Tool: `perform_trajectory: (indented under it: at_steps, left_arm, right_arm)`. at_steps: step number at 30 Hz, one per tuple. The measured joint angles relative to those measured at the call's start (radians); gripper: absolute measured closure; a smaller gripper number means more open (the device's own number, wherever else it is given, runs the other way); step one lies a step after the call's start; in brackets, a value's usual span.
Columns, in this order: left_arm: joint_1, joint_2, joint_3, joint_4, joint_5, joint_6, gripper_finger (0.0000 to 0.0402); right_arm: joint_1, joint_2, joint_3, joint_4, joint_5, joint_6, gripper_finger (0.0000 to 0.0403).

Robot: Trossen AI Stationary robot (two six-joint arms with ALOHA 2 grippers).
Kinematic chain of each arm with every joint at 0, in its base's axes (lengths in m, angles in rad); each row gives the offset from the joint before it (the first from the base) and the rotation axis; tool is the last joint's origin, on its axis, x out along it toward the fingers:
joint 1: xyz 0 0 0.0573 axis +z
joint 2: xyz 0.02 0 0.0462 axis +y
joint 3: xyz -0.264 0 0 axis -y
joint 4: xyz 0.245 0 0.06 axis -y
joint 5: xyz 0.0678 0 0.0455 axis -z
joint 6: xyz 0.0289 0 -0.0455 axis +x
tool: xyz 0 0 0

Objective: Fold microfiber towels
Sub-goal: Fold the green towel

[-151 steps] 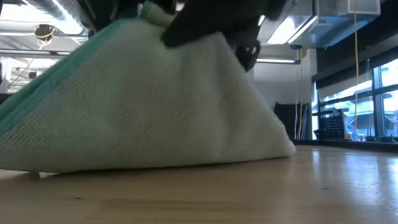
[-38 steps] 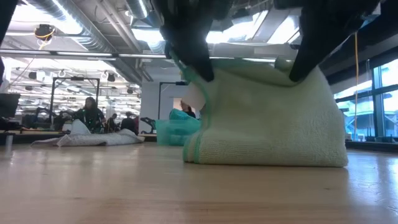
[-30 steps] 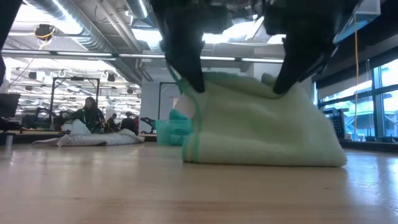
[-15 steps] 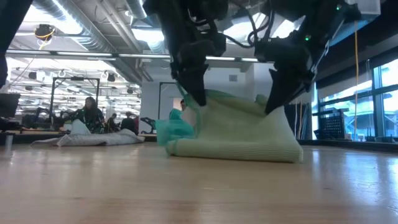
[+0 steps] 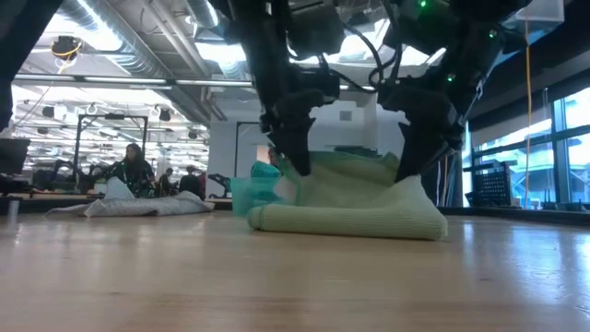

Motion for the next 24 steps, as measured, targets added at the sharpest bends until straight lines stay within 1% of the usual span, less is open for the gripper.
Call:
perform_trajectory:
  at_steps: [2,6,9,12,16,21,24]
  left_arm:
    - [0.0,0.009,0.001,0.029,-0.009,0.014,0.0388]
    - [0.005,0.014,0.0,0.031,-0.03,0.019,0.0365]
    - [0.019,0.02,0.001,0.034,-0.038,0.019,0.0345]
    - [0.037,0.02,0.001,0.036,-0.045,0.019,0.0326]
    - [0.059,0.02,0.001,0.033,-0.052,0.019,0.0308]
    - [0.07,0.02,0.001,0.005,-0.05,0.017,0.0302]
    - [0.07,0.02,0.001,-0.037,-0.047,0.009,0.0302]
  right_arm:
    - [-0.002,0.005,0.001,-0.001,0.012,-0.001,0.0377]
    - [-0.006,0.018,0.0,0.0,0.009,-0.001,0.0374]
    - [-0.005,0.028,0.001,0.004,-0.004,0.011,0.0356]
    - [-0.005,0.03,0.001,0.005,-0.003,0.017,0.0322]
    - [-0.005,0.031,0.001,-0.003,0.03,0.02,0.0261]
    - [-0.005,0.023,0.001,-0.059,0.063,0.05,0.0184]
    - [-0.005,0.001,0.001,-0.142,0.048,0.084,0.0155]
